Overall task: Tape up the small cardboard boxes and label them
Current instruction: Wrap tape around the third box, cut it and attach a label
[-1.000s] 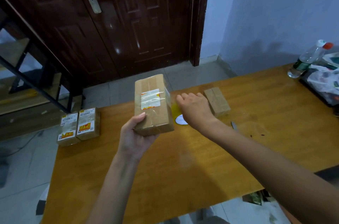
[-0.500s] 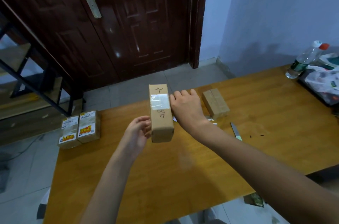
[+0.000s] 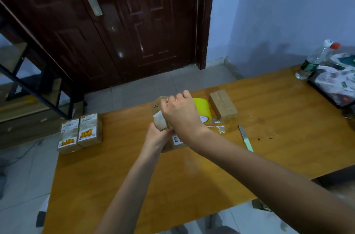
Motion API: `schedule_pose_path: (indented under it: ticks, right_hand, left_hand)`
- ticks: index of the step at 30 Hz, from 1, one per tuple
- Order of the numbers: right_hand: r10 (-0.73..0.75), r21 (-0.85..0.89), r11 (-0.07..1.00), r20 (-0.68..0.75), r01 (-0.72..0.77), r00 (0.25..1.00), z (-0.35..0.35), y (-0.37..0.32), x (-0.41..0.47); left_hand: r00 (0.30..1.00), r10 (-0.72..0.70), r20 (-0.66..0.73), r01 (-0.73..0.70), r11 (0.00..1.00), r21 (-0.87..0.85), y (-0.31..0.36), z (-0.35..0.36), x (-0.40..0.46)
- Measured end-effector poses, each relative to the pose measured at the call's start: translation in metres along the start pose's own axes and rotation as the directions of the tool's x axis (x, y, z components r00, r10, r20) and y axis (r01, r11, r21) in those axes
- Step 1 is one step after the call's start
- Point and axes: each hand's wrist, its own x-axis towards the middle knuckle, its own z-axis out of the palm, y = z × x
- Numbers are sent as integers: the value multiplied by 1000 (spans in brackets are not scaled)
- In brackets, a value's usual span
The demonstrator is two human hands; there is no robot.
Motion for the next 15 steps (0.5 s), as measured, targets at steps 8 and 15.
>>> schedule_pose_path:
  ticks: [8,15]
  right_hand:
    - [20,337,939,139,-67,990,14,64,-9]
    - [147,573,805,60,-155,987,20,62,-12]
  left_hand:
    - [1000,-4,-8,2,977,-211,-16,-23,13]
    - [996,59,62,-45,976,-215,-12,-22,10]
